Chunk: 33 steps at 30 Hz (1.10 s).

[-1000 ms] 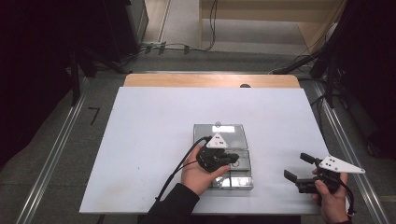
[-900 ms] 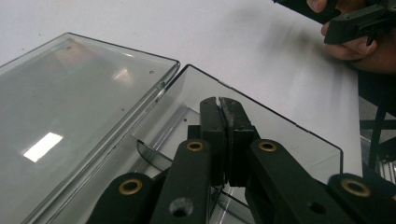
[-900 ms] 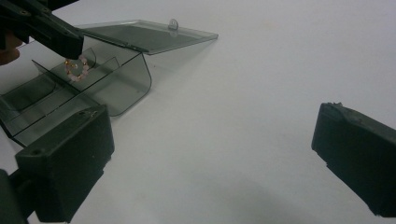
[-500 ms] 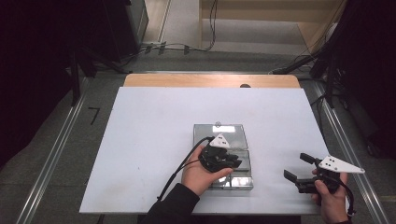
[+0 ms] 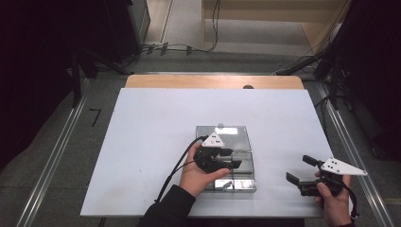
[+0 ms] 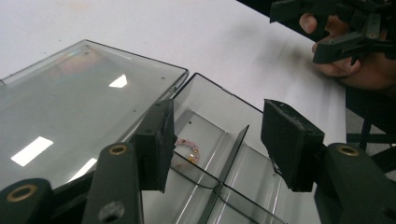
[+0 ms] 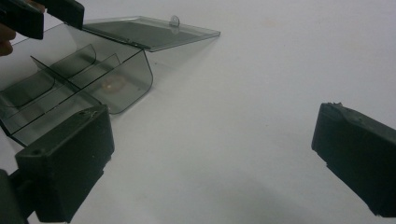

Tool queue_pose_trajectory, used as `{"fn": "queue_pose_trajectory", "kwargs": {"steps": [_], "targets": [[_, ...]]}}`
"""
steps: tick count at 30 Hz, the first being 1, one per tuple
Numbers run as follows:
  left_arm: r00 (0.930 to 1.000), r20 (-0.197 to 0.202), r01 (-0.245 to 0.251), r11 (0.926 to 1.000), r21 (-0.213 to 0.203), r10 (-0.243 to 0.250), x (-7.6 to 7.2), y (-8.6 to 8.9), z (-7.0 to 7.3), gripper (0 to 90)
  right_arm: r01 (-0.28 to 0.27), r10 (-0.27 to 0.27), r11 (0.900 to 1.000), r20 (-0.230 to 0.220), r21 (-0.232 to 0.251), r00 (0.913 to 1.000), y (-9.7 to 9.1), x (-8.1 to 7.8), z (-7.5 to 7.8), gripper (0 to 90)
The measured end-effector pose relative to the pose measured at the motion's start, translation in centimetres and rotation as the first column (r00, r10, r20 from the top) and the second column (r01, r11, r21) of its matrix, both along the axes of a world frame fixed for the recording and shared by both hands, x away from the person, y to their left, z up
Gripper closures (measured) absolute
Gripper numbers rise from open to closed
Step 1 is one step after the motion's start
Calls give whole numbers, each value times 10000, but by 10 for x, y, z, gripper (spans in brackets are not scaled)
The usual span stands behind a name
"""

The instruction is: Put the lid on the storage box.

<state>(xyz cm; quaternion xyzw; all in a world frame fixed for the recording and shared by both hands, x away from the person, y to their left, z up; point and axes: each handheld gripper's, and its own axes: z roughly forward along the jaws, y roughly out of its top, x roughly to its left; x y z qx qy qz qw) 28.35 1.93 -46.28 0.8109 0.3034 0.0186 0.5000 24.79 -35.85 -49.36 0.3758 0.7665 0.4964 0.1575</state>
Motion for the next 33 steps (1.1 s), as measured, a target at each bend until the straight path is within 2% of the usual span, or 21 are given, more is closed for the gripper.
{"fn": "queue_pose_trajectory", "kwargs": {"steps": [3,11,17,22,25,29,33], "targets": [[10000,8,-86,9995,-302,87,1,7,2,425,-30,30,9999,-28,102,10000,1,0,0,0],[9990,79,-439,9977,-514,443,6,24,6,315,-35,35,9998,-8,202,10000,4,0,3,0],[9965,135,-816,9930,-859,830,11,39,9,232,-169,169,9998,7,110,9999,9,1,5,0],[9948,116,-1000,9906,-936,1016,17,52,11,168,-286,286,9996,2,58,9996,14,2,8,0],[9916,52,-1279,9871,-962,1289,20,59,10,109,-364,364,9993,-24,55,9993,18,3,9,0],[9896,10,-1429,9836,-1104,1439,23,66,11,76,-468,468,9989,-118,63,9988,23,5,10,0],[9874,-216,-1580,9811,-1120,1566,27,73,9,34,-564,564,9984,-121,-42,9983,29,7,11,0]]}}
